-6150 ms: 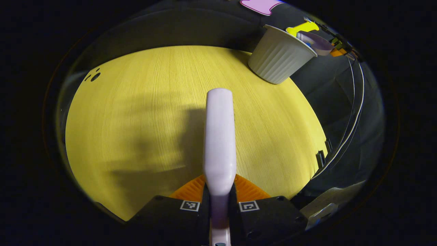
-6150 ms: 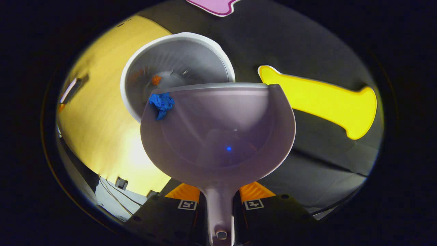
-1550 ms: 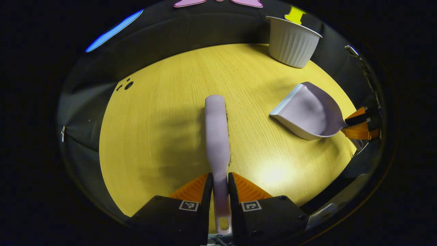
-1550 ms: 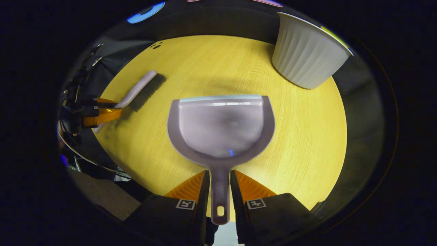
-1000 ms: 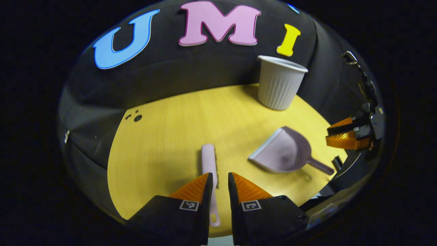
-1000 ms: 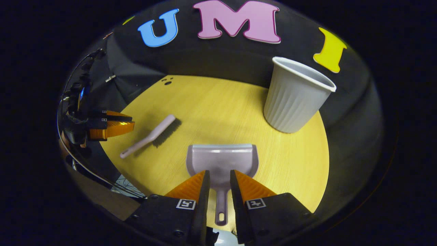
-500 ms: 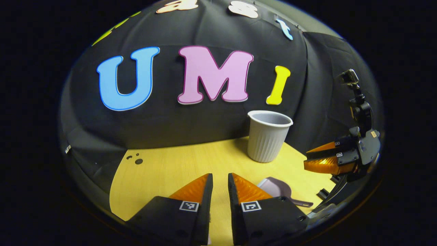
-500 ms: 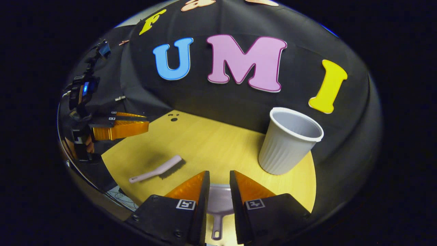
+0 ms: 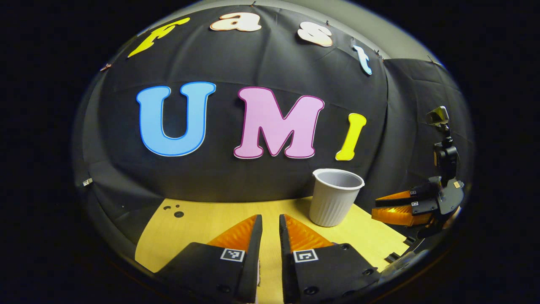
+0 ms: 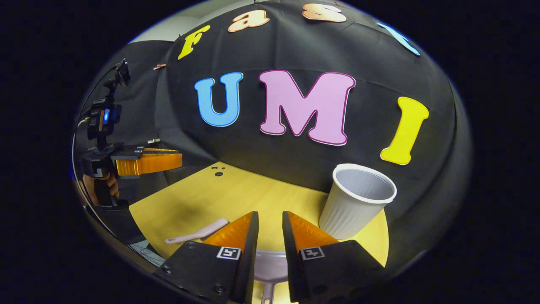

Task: Pick up the small broom and dustpan from the desktop, sweep the trash into the dustpan with the broom, and then empty the trash into the garbage bin.

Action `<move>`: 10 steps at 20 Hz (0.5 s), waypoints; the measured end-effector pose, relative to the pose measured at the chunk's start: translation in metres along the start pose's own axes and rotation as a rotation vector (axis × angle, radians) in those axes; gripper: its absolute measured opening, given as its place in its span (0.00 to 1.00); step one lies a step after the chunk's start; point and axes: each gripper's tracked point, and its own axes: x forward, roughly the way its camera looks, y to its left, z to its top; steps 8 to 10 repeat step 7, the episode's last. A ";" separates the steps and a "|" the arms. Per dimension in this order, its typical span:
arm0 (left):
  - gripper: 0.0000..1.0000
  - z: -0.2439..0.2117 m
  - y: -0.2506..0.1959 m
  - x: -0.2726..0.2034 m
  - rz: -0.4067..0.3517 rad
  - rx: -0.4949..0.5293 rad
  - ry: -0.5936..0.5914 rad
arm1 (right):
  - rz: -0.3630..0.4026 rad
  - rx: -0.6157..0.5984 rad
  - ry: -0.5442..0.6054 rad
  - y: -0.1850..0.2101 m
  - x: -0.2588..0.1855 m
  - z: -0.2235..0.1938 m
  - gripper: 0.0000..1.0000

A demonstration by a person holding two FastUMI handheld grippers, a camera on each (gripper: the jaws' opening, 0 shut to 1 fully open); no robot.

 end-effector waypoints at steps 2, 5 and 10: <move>0.28 -0.001 0.001 -0.004 0.012 0.005 0.006 | 0.016 0.005 -0.008 0.002 0.007 0.006 0.36; 0.27 -0.004 0.004 -0.010 0.037 -0.008 0.008 | 0.037 -0.003 0.003 0.004 0.017 0.008 0.35; 0.28 -0.009 0.007 -0.014 0.049 -0.019 0.021 | 0.038 -0.007 0.010 0.006 0.021 0.008 0.36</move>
